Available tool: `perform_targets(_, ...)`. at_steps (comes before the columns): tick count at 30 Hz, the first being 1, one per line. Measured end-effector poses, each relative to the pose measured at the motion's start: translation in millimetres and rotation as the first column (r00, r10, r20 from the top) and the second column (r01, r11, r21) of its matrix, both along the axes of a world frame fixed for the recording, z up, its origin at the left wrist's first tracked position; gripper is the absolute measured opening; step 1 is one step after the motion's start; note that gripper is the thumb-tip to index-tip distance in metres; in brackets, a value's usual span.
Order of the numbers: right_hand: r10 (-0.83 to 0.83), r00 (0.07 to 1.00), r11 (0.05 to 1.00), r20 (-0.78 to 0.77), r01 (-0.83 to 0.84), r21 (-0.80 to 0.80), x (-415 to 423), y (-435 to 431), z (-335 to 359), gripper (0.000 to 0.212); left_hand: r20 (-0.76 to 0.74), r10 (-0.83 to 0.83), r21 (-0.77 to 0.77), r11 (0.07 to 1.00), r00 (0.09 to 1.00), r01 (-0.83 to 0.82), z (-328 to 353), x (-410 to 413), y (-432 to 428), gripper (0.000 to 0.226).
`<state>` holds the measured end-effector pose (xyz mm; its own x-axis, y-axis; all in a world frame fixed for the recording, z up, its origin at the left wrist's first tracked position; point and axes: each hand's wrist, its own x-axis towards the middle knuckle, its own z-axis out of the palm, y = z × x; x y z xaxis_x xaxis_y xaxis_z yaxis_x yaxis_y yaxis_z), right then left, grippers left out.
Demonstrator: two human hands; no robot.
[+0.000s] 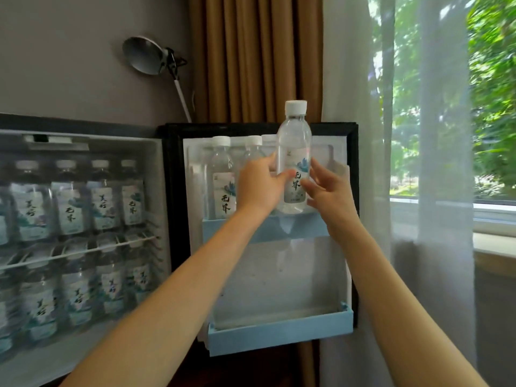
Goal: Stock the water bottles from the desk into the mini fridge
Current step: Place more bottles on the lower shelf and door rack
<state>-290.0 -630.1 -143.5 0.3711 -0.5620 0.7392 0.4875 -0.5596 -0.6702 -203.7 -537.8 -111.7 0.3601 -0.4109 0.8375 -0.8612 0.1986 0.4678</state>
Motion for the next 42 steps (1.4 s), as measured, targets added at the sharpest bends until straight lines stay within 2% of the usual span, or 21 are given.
perform_targets(7, -0.022, 0.999, 1.0, -0.042, 0.022, -0.009, 9, -11, -2, 0.045, 0.11, 0.219, -0.068, 0.975, 0.97, -0.212, -8, 3, -5, 0.035)
perform_targets(11, -0.062, 0.996, 0.998, -0.07, 0.06, -0.032, 8, -17, -7, 0.052, 0.13, 0.242, -0.006, 0.97, 0.961, -0.244, -16, 5, -14, 0.032)
perform_targets(14, -0.124, 0.984, 0.99, -0.13, 0.115, -0.076, 10, -19, -6, 0.056, 0.162, 0.334, 0.047, 0.937, 0.929, -0.345, -21, 9, -16, 0.044)
perform_targets(16, -0.199, 0.966, 0.977, -0.166, 0.182, -0.111, 13, -18, -5, 0.059, 0.178, 0.326, 0.014, 0.943, 0.929, -0.333, -25, 8, -14, 0.04)
perform_targets(19, -0.261, 0.948, 0.962, -0.181, 0.24, -0.127, 17, -17, -4, 0.06, 0.247, 0.243, -0.037, 0.97, 0.938, -0.241, -31, 0, -13, 0.015)
perform_targets(22, -0.291, 0.938, 0.954, -0.19, 0.271, -0.128, 16, -17, -3, 0.059, 0.287, 0.221, -0.05, 0.975, 0.932, -0.216, -33, -4, -14, 0.017)
perform_targets(25, -0.275, 0.943, 0.961, -0.19, 0.263, -0.087, 14, -16, -4, 0.054, 0.258, 0.227, -0.091, 0.973, 0.939, -0.21, -32, 4, -11, 0.016)
perform_targets(29, -0.328, 0.939, 0.943, -0.103, 0.332, 0.02, 17, -11, -6, 0.03, 0.19, 0.228, -0.159, 0.967, 0.955, -0.199, -34, 18, 1, 0.012)
perform_targets(32, -0.487, 0.873, 0.873, 0.023, 0.486, 0.051, 23, 0, -10, 0.022, 0.17, 0.25, -0.211, 0.954, 0.953, -0.213, -39, 29, 17, 0.01)
perform_targets(35, -0.577, 0.792, 0.805, 0.198, 0.592, -0.022, 31, 19, -16, 0.019, 0.179, 0.309, -0.244, 0.934, 0.934, -0.263, -45, 42, 35, 0.012)
perform_targets(38, -0.522, 0.811, 0.816, 0.263, 0.565, -0.123, 44, 39, -23, 0.018, 0.129, 0.358, -0.247, 0.915, 0.925, -0.319, -51, 60, 55, 0.024)
perform_targets(42, -0.382, 0.894, 0.853, 0.234, 0.438, -0.285, 76, 73, -39, 0.016, 0.088, 0.415, -0.233, 0.893, 0.906, -0.386, -65, 84, 86, 0.035)
